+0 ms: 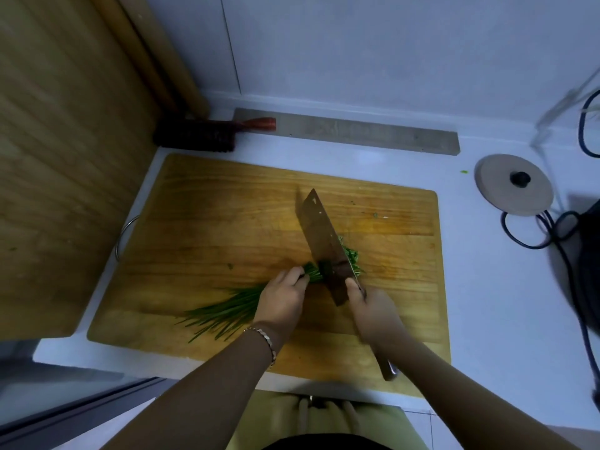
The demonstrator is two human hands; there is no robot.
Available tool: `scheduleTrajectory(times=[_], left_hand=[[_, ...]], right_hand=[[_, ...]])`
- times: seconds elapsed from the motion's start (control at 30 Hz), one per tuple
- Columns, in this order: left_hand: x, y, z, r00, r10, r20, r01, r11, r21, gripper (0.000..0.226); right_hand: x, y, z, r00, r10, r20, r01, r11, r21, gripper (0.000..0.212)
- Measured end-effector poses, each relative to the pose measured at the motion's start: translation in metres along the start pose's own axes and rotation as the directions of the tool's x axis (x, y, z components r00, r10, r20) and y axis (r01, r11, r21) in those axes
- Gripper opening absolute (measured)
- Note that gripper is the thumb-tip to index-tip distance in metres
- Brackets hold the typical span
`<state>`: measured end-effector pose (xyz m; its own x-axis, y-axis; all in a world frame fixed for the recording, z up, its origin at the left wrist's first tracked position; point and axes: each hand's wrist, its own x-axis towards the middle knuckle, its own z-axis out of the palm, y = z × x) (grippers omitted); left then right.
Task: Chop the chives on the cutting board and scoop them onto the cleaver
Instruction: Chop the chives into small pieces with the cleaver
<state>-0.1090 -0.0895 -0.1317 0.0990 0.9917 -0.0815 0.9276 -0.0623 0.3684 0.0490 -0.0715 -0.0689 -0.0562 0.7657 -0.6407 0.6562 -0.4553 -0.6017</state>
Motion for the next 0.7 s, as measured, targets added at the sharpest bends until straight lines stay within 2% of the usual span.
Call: scheduleTrajectory(times=[0.17, 0.27, 0.43, 0.7], left_hand=[[-0.005, -0.004, 0.002, 1.0, 0.01, -0.001, -0.01, 1.0, 0.01, 0.051], [-0.002, -0.005, 0.002, 0.999, -0.04, -0.028, 0.039, 0.998, -0.047, 0.049], [0.0, -0.008, 0.001, 1.0, -0.011, -0.015, 0.01, 0.998, -0.065, 0.035], [0.002, -0.011, 0.001, 1.0, 0.018, -0.01, -0.018, 0.999, -0.033, 0.043]], right_hand=[[-0.007, 0.009, -0.012, 0.999, 0.035, 0.023, -0.037, 0.995, 0.089, 0.045], [-0.012, 0.013, -0.014, 1.0, -0.018, 0.001, 0.018, 1.0, -0.006, 0.047], [-0.018, 0.006, -0.009, 0.997, -0.065, 0.051, 0.07, 0.99, -0.119, 0.043], [-0.021, 0.012, -0.011, 0.997, -0.034, 0.072, 0.05, 0.97, -0.24, 0.046]])
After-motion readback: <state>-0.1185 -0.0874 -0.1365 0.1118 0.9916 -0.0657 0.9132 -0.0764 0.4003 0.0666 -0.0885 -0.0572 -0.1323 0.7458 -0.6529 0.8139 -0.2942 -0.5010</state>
